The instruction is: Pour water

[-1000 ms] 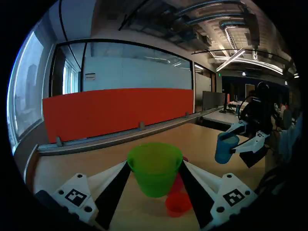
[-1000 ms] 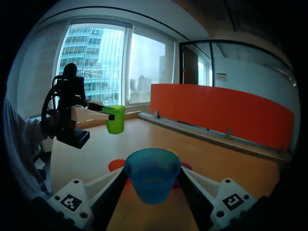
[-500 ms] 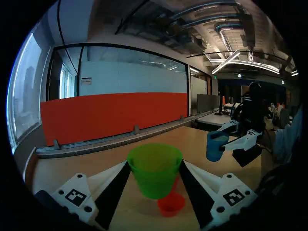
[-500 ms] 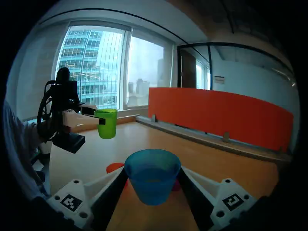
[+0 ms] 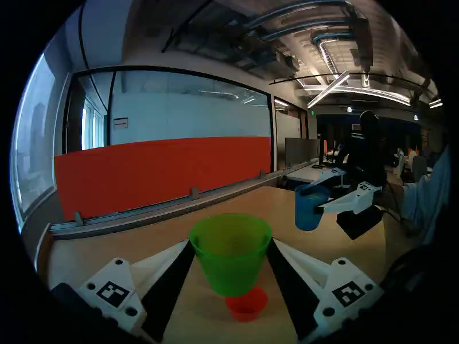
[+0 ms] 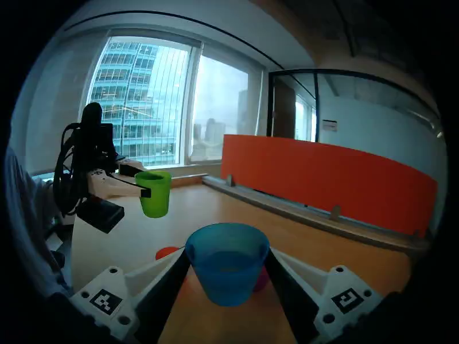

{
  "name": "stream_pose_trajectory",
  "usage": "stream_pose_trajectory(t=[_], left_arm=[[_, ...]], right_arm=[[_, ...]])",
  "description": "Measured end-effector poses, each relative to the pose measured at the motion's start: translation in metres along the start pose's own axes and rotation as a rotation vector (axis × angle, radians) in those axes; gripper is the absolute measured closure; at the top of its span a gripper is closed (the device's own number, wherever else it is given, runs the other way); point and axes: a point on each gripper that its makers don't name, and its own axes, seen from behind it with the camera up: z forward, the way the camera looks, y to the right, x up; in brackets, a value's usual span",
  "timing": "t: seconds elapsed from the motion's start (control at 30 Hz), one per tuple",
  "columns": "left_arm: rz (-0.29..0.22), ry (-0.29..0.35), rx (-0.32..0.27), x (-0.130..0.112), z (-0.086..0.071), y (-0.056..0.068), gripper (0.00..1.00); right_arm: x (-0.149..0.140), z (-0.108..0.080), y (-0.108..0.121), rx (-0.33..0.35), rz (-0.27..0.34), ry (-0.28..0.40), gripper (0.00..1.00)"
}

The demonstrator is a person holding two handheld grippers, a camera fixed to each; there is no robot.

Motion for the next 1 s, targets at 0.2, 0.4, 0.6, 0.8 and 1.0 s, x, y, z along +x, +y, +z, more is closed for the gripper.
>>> stream_pose_trajectory(t=[0.2, 0.4, 0.6, 0.8, 1.0], left_arm=[[-0.001, 0.004, -0.031, -0.001, 0.001, 0.014, 0.13], [0.002, 0.0, -0.05, -0.004, 0.003, 0.022, 0.13], [0.001, 0.0, -0.064, -0.006, 0.005, 0.028, 0.13], [0.008, 0.005, -0.076, -0.007, 0.008, 0.033, 0.13], [0.018, 0.003, -0.093, -0.009, 0.011, 0.04, 0.13]], right_arm=[[0.01, 0.002, 0.0, 0.009, -0.042, 0.008, 0.09], [0.019, 0.005, 0.002, 0.011, -0.084, 0.015, 0.09], [0.03, 0.009, 0.004, 0.012, -0.124, 0.024, 0.09], [0.04, 0.012, 0.006, 0.017, -0.175, 0.037, 0.09], [0.055, 0.015, 0.011, 0.004, -0.249, 0.053, 0.09]])
